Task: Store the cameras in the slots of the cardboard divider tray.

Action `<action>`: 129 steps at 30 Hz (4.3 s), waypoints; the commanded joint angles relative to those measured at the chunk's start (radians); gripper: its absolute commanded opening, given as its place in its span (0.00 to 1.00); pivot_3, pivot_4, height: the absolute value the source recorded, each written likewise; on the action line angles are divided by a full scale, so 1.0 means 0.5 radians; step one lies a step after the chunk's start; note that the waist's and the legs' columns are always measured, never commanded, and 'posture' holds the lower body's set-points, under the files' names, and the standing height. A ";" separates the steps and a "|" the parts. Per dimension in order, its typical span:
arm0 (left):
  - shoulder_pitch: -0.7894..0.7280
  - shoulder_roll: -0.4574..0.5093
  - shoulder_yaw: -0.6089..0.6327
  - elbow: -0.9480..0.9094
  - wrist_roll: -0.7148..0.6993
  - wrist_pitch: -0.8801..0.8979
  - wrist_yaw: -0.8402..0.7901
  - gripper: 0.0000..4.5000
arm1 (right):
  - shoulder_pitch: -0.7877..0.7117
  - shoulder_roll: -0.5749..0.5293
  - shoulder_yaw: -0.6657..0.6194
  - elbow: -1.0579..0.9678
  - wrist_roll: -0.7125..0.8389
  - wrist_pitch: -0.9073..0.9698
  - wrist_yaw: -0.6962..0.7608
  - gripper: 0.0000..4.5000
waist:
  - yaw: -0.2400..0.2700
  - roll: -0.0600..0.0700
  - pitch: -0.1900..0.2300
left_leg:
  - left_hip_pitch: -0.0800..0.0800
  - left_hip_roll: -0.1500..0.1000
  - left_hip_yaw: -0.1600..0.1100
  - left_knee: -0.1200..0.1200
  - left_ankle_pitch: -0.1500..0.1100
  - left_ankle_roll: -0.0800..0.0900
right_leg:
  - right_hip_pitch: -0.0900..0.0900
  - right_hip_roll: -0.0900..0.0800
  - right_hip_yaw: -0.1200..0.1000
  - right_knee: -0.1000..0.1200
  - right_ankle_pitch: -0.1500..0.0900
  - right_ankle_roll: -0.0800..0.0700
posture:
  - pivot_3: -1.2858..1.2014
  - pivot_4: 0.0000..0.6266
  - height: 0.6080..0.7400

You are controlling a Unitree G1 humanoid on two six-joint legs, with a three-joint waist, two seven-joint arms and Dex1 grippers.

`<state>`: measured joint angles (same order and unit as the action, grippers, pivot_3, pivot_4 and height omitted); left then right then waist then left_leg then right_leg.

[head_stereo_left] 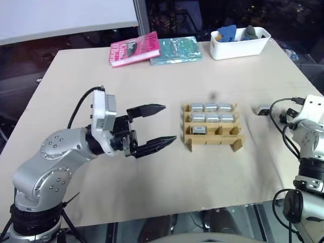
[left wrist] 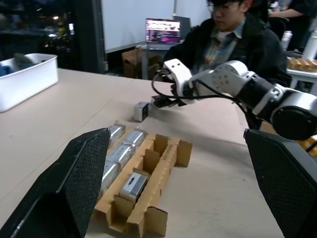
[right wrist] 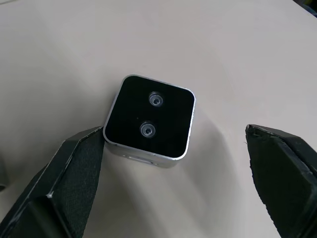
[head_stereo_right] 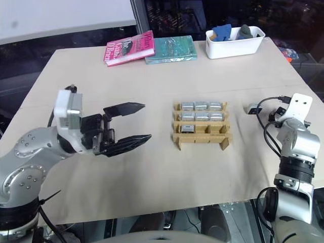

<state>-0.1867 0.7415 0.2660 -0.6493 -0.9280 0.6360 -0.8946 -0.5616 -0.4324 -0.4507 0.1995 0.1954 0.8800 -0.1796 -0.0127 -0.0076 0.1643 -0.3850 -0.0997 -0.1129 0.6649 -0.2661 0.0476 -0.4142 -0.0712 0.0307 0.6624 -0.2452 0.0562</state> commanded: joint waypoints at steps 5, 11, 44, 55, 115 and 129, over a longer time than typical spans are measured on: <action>0.049 0.049 0.040 -0.014 0.005 -0.108 -0.087 1.00 | -0.059 -0.016 -0.033 0.036 0.000 -0.093 0.002 1.00 | -0.002 0.001 0.000 | 0.000 0.000 0.000 0.000 0.000 0.000 | 0.000 0.000 0.000 0.000 0.000 0.000 | 0.52 0.24 1.00; 0.043 0.048 0.023 0.005 0.010 -0.128 -0.079 1.00 | -0.086 -0.021 -0.011 0.113 -0.002 -0.144 0.024 1.00 | -0.002 0.001 0.001 | 0.000 0.000 0.000 -0.001 0.000 0.000 | 0.000 0.000 0.000 0.000 0.000 0.000 | 0.52 0.24 1.00; -0.871 -0.200 -0.360 0.863 -1.541 0.991 1.411 1.00 | 0.718 -0.646 0.891 -1.914 0.186 -0.936 1.629 0.41 | 0.016 0.001 0.008 | 0.000 -0.001 -0.005 0.007 -0.002 0.001 | 0.002 -0.001 -0.007 0.000 0.002 0.005 | 0.52 0.24 1.00; -0.980 -0.279 -0.510 0.985 -1.866 0.993 1.694 1.00 | 0.588 -0.553 1.073 -1.985 0.016 -0.952 1.585 0.41 | 0.024 0.001 0.008 | -0.003 -0.001 -0.006 0.006 -0.001 0.001 | -0.001 0.000 -0.002 -0.002 0.002 0.005 | 0.52 0.24 1.00; -1.763 -0.869 -1.535 2.173 1.594 -0.542 -0.654 0.16 | 1.991 -0.406 -0.213 -2.419 0.782 -0.805 1.636 0.99 | 0.051 -0.001 0.008 | -0.009 -0.002 -0.006 0.009 -0.003 0.004 | 0.000 0.000 -0.012 -0.003 0.001 0.006 | 0.52 0.24 1.00; -1.749 -0.870 -1.557 2.095 1.674 -0.410 -0.759 0.16 | 1.971 -0.406 -0.145 -2.379 0.713 -0.836 1.625 0.99 | 0.051 -0.001 0.008 | -0.009 -0.002 -0.006 0.010 -0.003 0.004 | -0.001 0.001 -0.014 -0.002 0.001 0.006 | 0.52 0.24 1.00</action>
<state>-1.0529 0.3058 -0.5183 0.4225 -0.0997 0.4270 -1.2573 0.4262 -0.6294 -0.5173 -0.9751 0.5547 0.4848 0.6397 0.0128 -0.0082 0.1682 -0.3895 -0.1005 -0.1159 0.6699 -0.2674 0.0496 -0.4145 -0.0707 0.0240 0.6613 -0.2446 0.0594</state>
